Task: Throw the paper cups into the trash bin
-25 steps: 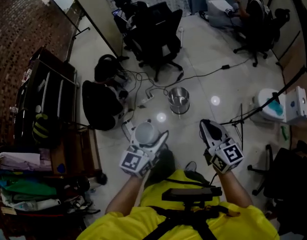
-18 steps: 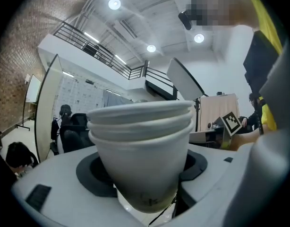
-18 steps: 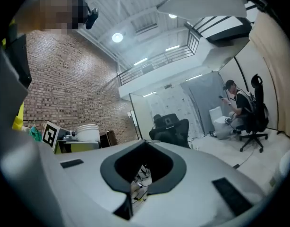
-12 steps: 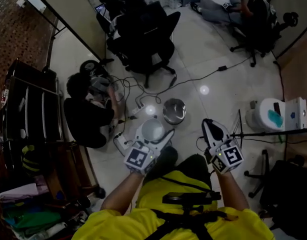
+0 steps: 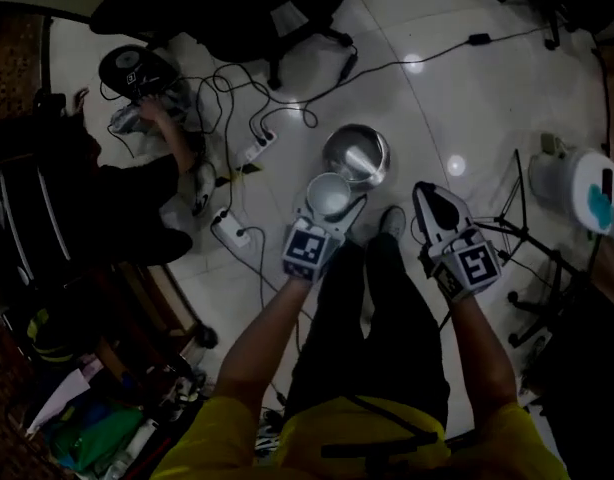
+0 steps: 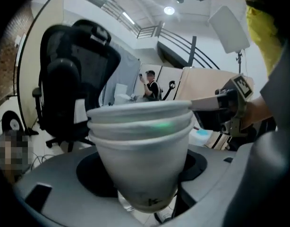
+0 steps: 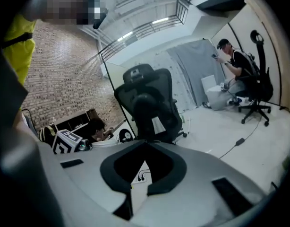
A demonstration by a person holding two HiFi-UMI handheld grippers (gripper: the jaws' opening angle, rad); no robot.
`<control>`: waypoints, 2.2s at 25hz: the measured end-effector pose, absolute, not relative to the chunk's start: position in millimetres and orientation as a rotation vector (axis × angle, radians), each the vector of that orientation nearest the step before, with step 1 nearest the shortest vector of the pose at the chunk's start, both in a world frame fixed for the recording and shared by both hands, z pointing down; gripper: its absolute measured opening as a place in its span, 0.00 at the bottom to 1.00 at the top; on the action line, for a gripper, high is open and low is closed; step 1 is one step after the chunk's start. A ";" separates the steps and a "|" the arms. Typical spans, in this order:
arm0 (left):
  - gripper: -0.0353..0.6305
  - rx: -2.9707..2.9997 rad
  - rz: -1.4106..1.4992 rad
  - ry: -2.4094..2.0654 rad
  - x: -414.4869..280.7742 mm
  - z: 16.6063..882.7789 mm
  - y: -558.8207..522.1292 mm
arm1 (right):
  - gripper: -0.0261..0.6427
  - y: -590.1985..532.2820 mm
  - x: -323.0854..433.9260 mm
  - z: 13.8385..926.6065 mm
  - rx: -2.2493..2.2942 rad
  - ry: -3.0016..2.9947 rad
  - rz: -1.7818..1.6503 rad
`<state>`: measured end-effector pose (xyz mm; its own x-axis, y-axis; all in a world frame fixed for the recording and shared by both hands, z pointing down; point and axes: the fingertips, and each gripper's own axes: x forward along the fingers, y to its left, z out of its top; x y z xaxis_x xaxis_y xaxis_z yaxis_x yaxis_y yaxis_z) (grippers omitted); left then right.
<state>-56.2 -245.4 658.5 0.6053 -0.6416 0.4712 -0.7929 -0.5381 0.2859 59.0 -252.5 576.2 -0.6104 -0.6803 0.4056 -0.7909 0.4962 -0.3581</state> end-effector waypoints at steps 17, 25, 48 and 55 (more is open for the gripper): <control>0.58 2.029 1.125 -1.011 -34.4 1066.0 -261.0 | 0.05 -269.9 86.6 871.0 1.171 -2.231 1.008; 0.59 1.901 1.158 -1.014 -52.6 1079.4 -252.0 | 0.05 -273.6 73.9 897.7 1.174 -2.169 1.014; 0.06 2.112 0.410 -1.506 -140.6 741.6 -234.8 | 0.05 -279.1 39.8 778.4 1.330 -2.279 0.927; 0.06 2.113 0.424 -1.496 -137.0 751.5 -237.4 | 0.04 -282.9 39.9 775.0 1.334 -2.278 0.904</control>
